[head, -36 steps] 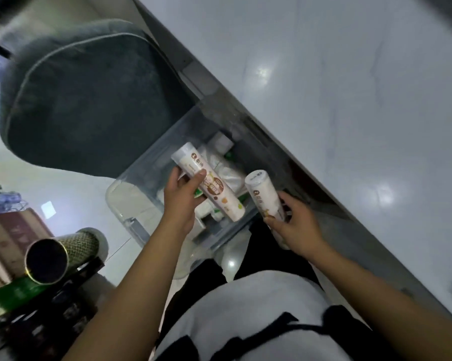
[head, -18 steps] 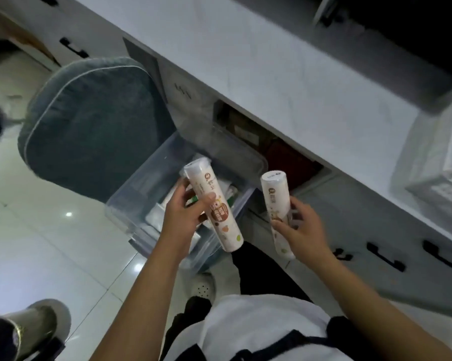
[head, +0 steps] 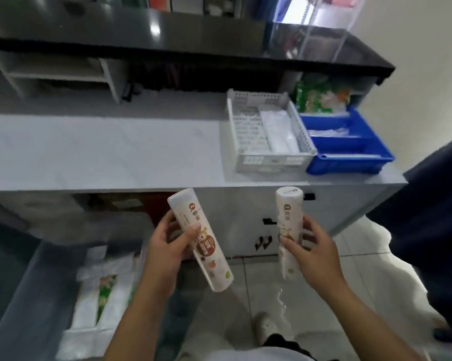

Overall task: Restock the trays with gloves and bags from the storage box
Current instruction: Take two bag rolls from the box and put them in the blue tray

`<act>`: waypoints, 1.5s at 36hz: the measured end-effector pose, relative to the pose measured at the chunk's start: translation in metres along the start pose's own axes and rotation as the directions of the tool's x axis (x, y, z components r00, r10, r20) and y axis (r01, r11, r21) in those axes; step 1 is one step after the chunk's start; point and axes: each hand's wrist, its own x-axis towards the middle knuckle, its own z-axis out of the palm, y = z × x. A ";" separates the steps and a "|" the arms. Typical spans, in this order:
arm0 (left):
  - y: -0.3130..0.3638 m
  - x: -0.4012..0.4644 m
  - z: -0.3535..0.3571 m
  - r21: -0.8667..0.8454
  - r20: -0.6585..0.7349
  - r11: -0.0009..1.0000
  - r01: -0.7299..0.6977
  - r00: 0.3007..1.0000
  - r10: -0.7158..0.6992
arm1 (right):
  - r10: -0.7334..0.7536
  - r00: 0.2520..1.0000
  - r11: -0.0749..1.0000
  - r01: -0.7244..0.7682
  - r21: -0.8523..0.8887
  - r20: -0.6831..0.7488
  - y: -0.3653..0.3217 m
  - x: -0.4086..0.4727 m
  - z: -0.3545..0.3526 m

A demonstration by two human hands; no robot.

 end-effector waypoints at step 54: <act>0.021 0.292 0.348 0.085 0.115 0.996 0.032 0.992 -0.042 | -0.081 0.740 0.328 0.652 -0.683 0.667 0.037 0.452 -0.192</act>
